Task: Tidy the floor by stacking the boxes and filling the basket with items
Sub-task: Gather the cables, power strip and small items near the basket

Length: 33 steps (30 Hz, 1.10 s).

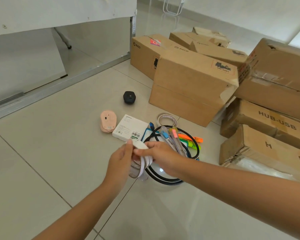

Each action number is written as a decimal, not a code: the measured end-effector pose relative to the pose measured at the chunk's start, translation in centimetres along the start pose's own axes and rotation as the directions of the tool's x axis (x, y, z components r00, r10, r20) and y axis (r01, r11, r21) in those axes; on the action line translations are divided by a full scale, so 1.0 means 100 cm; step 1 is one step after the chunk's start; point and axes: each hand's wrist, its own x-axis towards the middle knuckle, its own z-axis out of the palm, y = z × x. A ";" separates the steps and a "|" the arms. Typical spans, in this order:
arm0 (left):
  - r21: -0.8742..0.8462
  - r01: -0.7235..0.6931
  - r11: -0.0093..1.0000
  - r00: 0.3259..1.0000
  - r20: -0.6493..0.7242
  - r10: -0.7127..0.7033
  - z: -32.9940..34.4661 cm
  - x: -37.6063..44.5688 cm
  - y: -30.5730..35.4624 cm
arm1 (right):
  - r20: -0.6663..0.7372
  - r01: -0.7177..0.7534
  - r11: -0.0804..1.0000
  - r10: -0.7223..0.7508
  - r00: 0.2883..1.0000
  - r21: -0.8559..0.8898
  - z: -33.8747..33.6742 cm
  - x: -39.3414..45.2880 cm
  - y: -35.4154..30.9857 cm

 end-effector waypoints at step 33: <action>-0.257 0.363 0.896 0.921 -0.046 -0.387 0.011 -0.006 0.016 | 0.006 0.134 0.954 -0.138 0.990 -0.267 0.010 -0.023 0.017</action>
